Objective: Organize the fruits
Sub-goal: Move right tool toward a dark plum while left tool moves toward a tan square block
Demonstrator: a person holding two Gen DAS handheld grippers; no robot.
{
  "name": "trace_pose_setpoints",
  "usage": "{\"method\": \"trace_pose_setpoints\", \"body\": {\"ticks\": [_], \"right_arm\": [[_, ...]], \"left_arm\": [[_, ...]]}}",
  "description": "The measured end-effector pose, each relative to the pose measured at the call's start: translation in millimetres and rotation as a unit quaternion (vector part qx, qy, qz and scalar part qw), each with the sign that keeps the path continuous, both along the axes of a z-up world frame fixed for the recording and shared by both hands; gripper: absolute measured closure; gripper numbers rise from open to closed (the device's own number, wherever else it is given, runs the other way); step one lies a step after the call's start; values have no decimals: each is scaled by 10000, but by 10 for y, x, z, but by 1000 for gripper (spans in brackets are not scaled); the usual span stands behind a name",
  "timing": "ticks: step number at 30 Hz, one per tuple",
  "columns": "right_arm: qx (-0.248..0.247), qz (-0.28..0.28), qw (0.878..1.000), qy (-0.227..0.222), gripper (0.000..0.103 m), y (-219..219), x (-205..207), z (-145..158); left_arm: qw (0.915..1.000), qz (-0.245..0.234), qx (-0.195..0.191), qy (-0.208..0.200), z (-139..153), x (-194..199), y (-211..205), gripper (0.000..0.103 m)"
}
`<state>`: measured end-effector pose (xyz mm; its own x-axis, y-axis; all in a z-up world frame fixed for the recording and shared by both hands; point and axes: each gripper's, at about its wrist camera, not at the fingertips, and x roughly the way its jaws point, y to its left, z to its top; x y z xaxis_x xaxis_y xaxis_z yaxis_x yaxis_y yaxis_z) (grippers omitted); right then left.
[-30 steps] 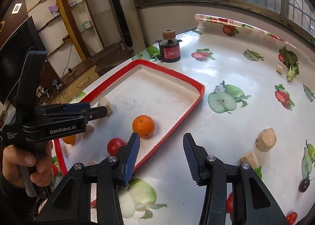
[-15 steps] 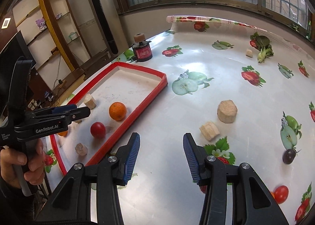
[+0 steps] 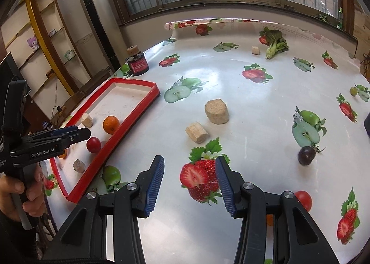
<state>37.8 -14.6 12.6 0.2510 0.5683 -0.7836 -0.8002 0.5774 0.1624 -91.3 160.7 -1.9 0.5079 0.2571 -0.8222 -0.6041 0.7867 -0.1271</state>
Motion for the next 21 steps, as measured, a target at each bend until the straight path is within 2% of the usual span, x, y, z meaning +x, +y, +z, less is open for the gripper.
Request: {"method": "trace_pose_setpoints", "body": {"ticks": [21], "right_arm": [[-53, -896, 9960, 27, 54, -881, 301, -55]], "left_arm": [[9974, -723, -53, 54, -45, 447, -617, 49]]}}
